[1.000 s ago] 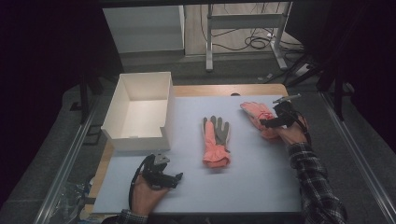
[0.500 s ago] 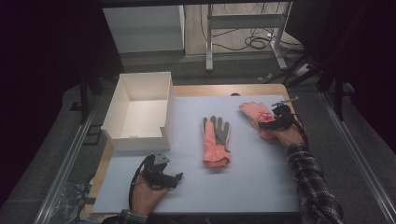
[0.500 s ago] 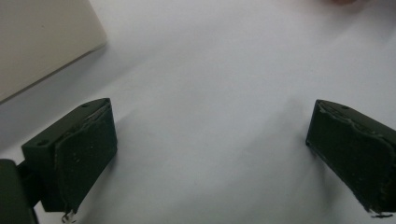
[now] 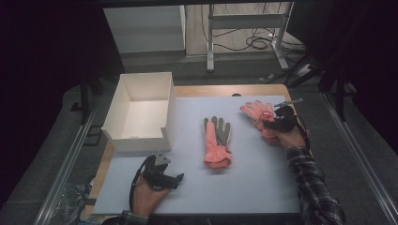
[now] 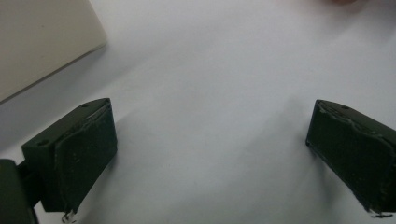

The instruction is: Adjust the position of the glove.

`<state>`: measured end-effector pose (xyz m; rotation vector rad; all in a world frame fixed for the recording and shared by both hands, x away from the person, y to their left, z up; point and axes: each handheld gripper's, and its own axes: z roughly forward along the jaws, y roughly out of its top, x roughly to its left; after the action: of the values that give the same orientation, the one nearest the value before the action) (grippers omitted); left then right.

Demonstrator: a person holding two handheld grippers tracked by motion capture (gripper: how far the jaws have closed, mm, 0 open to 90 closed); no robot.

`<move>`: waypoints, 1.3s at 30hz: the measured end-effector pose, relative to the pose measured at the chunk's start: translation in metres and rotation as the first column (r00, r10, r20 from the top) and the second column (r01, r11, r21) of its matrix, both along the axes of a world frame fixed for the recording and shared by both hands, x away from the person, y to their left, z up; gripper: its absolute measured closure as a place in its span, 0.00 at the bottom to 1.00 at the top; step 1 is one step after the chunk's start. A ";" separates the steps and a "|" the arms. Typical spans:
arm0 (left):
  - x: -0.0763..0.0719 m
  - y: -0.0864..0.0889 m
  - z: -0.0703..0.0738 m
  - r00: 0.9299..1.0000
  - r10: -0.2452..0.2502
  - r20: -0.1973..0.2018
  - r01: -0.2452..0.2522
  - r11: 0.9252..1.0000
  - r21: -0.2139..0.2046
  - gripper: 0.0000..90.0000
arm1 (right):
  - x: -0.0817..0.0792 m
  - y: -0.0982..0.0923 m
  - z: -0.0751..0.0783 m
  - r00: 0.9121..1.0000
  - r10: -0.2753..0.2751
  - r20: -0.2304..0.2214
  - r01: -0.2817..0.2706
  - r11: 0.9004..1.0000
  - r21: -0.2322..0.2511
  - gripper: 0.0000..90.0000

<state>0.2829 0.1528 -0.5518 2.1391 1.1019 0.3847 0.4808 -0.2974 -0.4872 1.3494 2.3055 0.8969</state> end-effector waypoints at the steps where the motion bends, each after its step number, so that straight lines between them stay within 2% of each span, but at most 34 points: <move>1: 0.000 0.000 0.000 1.000 0.000 0.000 0.000 1.000 0.000 0.02 | -0.002 0.000 0.002 1.000 0.001 0.003 -0.001 1.000 0.007 0.69; 4: 0.000 0.000 0.000 1.000 0.000 0.000 0.000 1.000 0.000 0.02 | -0.010 0.002 0.011 1.000 0.002 0.020 -0.002 1.000 0.013 0.69; 7: 0.000 0.000 0.000 1.000 0.000 0.000 0.000 1.000 0.000 0.02 | -0.017 0.004 0.020 1.000 0.007 0.024 -0.008 0.999 0.052 0.69; 10: 0.000 0.000 0.000 1.000 0.000 0.000 0.000 1.000 0.000 0.02 | -0.027 0.011 0.029 0.999 0.023 0.033 -0.025 0.997 0.069 0.68; 16: 0.000 0.000 0.000 1.000 0.000 0.000 0.000 1.000 0.001 0.02 | -0.046 0.035 0.044 0.997 0.061 0.055 -0.066 0.993 0.098 0.67; 23: 0.000 0.000 0.000 1.000 -0.001 0.000 0.001 1.000 0.001 0.02 | -0.067 0.077 0.056 0.992 0.110 0.063 -0.116 0.987 0.109 0.66; 26: 0.000 0.000 0.000 1.000 0.000 0.000 0.000 1.000 0.001 0.02 | -0.073 0.094 0.059 0.990 0.125 0.067 -0.133 0.984 0.118 0.66; 33: 0.000 0.000 0.000 1.000 -0.002 0.002 0.002 1.000 0.002 0.02 | -0.086 0.132 0.058 0.988 0.140 0.072 -0.147 0.984 0.105 0.66; 39: 0.000 0.000 0.000 1.000 -0.002 0.002 0.002 1.000 0.002 0.02 | -0.094 0.155 0.053 0.986 0.147 0.077 -0.155 0.981 0.115 0.66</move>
<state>0.2830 0.1530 -0.5517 2.1410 1.0992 0.3871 0.3872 -0.1419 -0.4343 1.1808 2.3592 1.1286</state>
